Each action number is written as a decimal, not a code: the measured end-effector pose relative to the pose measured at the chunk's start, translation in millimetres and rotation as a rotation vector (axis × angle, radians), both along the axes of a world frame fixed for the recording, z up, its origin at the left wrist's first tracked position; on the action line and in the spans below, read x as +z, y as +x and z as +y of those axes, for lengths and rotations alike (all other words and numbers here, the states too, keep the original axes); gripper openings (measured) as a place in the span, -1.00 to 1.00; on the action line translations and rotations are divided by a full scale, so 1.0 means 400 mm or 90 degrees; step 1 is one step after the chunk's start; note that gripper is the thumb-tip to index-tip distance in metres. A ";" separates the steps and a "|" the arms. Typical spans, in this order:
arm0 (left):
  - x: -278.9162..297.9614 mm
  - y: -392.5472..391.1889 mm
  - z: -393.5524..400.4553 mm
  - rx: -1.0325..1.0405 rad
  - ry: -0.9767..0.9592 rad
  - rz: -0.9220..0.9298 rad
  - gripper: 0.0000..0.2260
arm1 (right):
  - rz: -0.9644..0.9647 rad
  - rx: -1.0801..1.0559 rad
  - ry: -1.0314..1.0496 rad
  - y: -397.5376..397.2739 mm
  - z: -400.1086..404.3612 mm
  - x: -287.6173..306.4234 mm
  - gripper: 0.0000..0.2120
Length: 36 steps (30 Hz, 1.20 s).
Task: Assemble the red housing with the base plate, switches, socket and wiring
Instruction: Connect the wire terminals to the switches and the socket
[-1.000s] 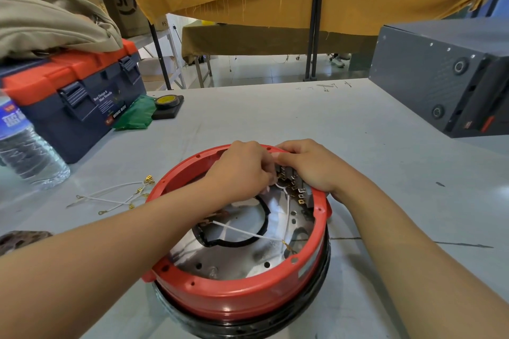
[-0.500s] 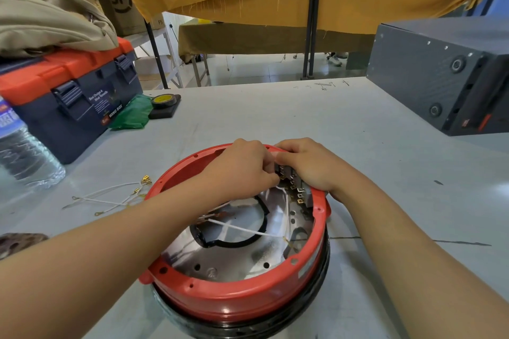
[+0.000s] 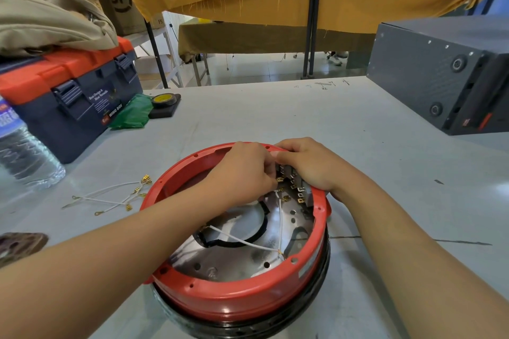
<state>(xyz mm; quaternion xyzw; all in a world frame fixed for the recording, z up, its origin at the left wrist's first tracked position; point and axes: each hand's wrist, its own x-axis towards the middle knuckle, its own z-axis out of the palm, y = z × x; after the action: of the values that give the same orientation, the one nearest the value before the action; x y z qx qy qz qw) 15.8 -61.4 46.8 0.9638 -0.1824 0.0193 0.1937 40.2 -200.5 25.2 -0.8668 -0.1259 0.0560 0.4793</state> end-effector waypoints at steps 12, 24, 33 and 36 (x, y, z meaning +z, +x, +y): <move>-0.002 -0.006 0.004 -0.018 -0.008 0.012 -0.85 | 0.004 0.002 -0.002 0.000 -0.001 0.000 -0.80; -0.016 0.003 0.001 0.002 0.009 0.024 -0.82 | -0.003 0.001 -0.014 -0.002 -0.002 0.000 -0.79; -0.016 0.005 0.001 -0.008 0.035 -0.010 -0.86 | -0.004 0.003 -0.019 -0.003 -0.001 0.003 -0.78; -0.016 0.008 0.003 -0.011 0.035 -0.008 -0.87 | -0.001 0.007 -0.017 -0.004 -0.002 0.004 -0.80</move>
<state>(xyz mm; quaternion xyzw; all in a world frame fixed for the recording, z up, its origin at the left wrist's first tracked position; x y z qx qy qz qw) 19.0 -60.3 40.4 0.9670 -0.1922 0.0184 0.1661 38.6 -201.2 26.6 -0.8725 -0.1301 0.0597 0.4672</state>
